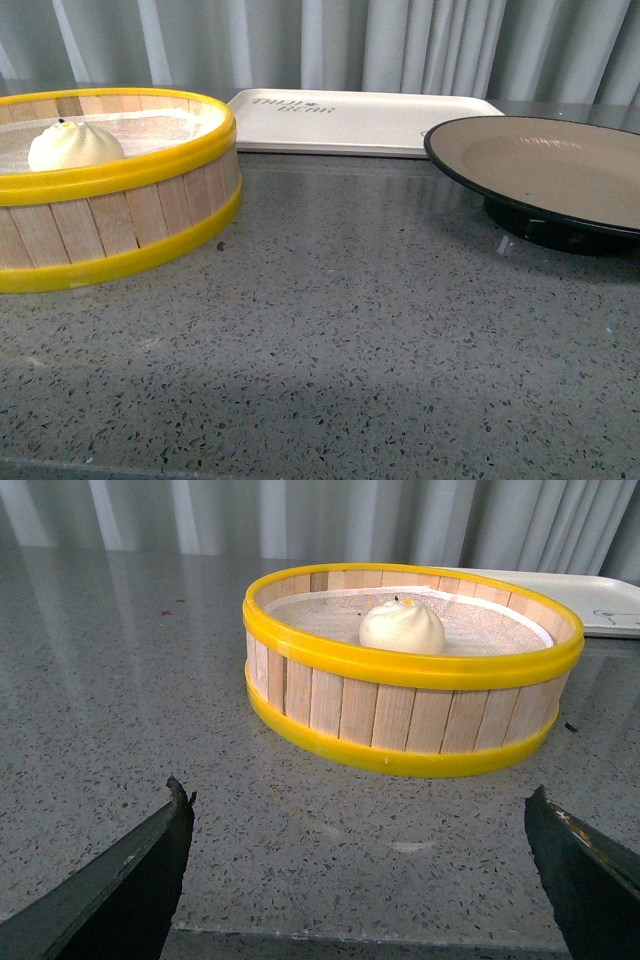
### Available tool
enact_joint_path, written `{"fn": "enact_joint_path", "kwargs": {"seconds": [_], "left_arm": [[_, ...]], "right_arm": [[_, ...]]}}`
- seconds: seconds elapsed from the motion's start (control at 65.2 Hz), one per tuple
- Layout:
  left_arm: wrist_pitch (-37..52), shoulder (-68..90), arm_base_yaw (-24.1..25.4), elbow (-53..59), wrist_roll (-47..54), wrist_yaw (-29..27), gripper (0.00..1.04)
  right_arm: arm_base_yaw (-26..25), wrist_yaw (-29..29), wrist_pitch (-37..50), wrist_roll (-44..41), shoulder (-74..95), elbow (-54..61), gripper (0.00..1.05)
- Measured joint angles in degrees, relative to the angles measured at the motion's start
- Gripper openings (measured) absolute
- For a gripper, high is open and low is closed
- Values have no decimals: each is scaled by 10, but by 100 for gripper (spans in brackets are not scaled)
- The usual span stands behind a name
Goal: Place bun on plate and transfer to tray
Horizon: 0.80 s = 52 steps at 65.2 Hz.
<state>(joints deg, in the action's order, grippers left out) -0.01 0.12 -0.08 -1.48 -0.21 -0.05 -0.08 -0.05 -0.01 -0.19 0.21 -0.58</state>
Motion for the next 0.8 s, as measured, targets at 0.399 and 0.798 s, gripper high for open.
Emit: {"fn": "enact_joint_path", "kwargs": {"seconds": [0.399, 0.798], "left_arm": [[0, 0, 0, 0, 0, 0, 98], [-224, 143, 59, -99, -31, 45, 98]], "right_arm": [[0, 0, 0, 0, 0, 0, 96], [0, 0, 0, 0, 0, 0, 96]]}}
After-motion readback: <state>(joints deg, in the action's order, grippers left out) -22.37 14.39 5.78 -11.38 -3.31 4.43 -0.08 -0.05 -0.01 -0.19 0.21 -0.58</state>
